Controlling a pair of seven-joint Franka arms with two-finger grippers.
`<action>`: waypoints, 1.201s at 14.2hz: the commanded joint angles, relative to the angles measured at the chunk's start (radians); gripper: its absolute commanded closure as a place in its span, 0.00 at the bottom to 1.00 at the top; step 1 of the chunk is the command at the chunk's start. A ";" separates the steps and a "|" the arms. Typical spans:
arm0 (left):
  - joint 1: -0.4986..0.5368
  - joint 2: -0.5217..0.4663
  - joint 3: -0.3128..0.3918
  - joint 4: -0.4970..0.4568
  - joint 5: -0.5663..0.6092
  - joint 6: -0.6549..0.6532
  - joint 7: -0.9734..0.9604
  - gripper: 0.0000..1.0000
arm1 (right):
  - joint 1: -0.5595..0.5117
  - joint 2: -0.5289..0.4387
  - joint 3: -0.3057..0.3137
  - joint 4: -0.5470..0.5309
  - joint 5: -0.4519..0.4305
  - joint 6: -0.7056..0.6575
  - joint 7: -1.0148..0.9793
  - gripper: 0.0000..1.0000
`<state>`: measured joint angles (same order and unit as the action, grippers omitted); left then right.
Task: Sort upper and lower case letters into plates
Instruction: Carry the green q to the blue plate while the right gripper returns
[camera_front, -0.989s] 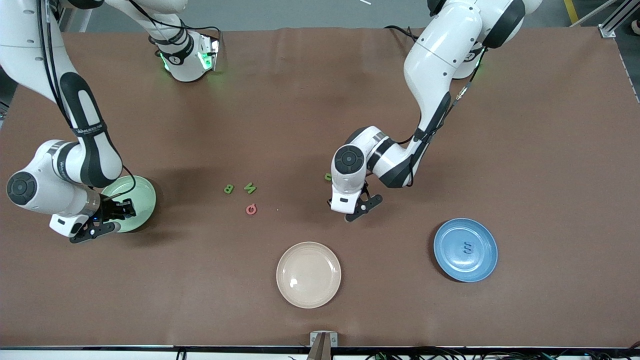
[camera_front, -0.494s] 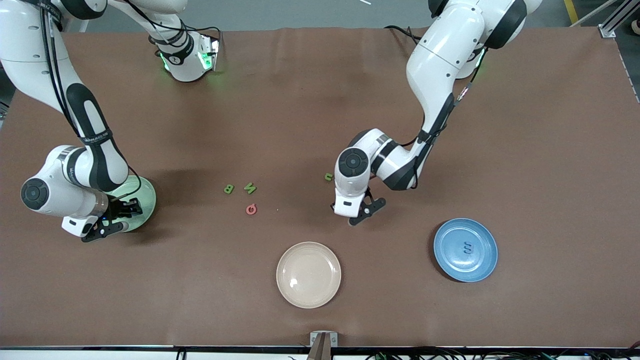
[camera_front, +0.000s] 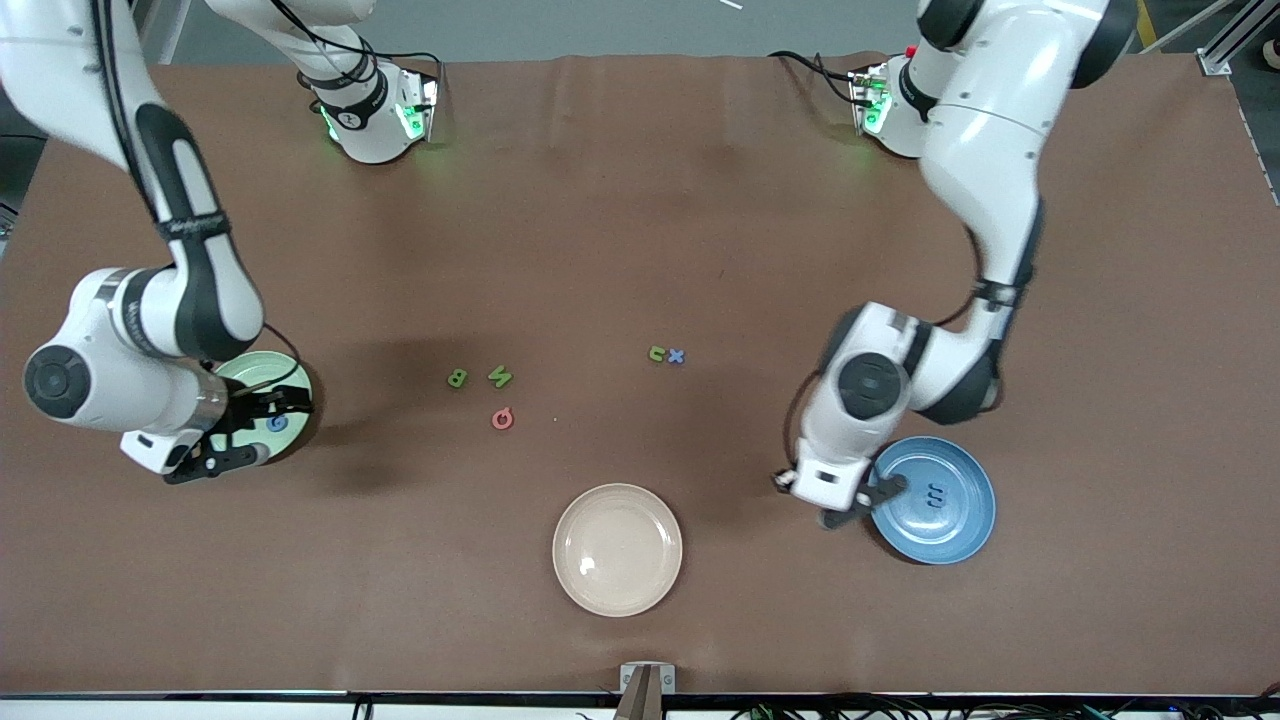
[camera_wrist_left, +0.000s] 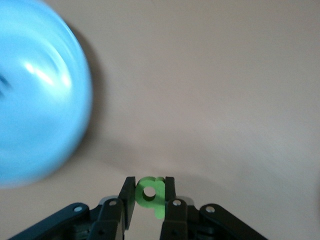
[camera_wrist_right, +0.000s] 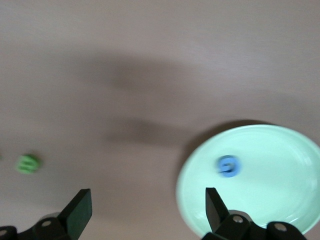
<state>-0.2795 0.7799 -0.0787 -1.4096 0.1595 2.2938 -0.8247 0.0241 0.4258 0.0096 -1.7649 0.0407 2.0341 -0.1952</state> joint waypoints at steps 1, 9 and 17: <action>0.098 -0.008 -0.010 -0.017 0.020 -0.004 0.175 0.96 | 0.132 -0.013 -0.005 -0.030 0.004 0.024 0.162 0.00; 0.195 0.007 -0.012 -0.057 0.022 -0.014 0.274 0.00 | 0.339 0.119 -0.005 -0.025 0.007 0.242 0.486 0.00; 0.122 -0.021 -0.209 -0.081 0.025 -0.057 -0.094 0.00 | 0.405 0.246 -0.005 0.028 0.007 0.351 0.637 0.08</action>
<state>-0.1413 0.7840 -0.2458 -1.4553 0.1712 2.2374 -0.8377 0.4078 0.6529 0.0142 -1.7646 0.0419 2.3812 0.4080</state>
